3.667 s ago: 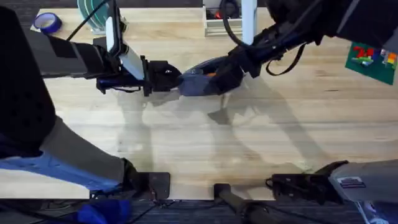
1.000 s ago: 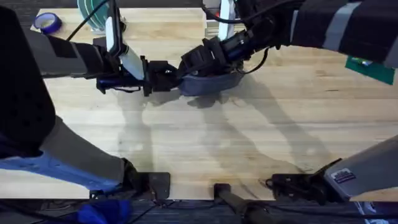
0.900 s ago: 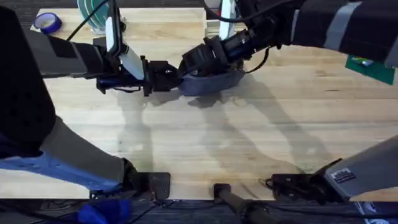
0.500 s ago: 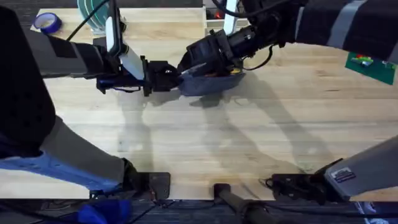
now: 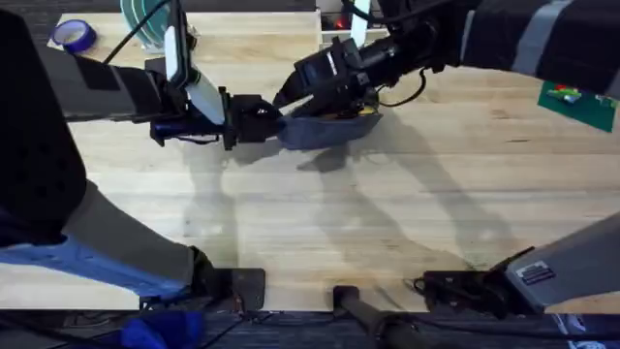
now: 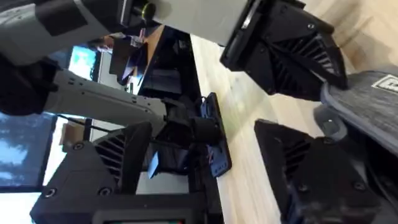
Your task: Unzip the bag, pick up the pens from the table one at a time and place them inside, then zip the bag closed.
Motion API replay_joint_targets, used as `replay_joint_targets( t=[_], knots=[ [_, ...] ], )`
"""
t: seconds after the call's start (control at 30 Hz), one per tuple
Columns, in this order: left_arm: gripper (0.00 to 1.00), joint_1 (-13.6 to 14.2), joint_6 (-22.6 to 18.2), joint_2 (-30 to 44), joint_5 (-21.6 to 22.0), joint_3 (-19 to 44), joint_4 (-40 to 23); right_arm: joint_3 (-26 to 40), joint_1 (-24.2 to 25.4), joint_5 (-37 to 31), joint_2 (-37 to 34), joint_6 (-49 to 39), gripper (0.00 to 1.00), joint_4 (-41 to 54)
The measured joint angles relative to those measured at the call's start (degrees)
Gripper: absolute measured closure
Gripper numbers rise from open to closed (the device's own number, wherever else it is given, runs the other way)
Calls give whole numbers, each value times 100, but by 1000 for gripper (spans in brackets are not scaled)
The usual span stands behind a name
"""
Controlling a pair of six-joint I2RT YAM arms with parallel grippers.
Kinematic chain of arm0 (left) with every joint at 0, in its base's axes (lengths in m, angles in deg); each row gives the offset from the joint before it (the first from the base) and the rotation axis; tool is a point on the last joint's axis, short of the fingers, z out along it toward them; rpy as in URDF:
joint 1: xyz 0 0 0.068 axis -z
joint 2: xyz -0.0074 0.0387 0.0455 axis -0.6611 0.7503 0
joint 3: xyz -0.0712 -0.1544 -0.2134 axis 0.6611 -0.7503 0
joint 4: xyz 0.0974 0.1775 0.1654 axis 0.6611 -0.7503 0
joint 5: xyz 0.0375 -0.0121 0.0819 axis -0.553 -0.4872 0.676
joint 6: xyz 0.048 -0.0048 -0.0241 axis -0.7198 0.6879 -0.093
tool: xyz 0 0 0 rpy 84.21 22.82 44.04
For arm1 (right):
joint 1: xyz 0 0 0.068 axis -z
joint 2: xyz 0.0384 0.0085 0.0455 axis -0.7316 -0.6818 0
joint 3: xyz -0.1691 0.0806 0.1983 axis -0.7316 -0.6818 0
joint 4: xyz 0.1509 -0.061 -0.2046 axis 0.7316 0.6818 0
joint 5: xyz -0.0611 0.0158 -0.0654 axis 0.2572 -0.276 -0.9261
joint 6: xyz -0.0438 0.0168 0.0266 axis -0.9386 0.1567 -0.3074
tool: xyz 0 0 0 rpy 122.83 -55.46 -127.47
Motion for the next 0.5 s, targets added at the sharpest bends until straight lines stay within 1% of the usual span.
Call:
replay_joint_targets(
  t=[0.1, 0.23, 0.37, 0.5],
  knots=[
    [959, 0, 0, 0, 0, 0, 0, 0, 0, 3, 188, -32, 6, 7],
    [959, 0, 0, 0, 0, 0, 0, 71, -22, -56, 650, -70, 6, 13],
    [959, 0, 0, 0, 0, 0, 0, 229, -144, -265, 1025, -183, 6, 13],
    [959, 0, 0, 0, 0, 0, 0, 290, -279, -616, 1347, -362, 6, 190]
  ],
)
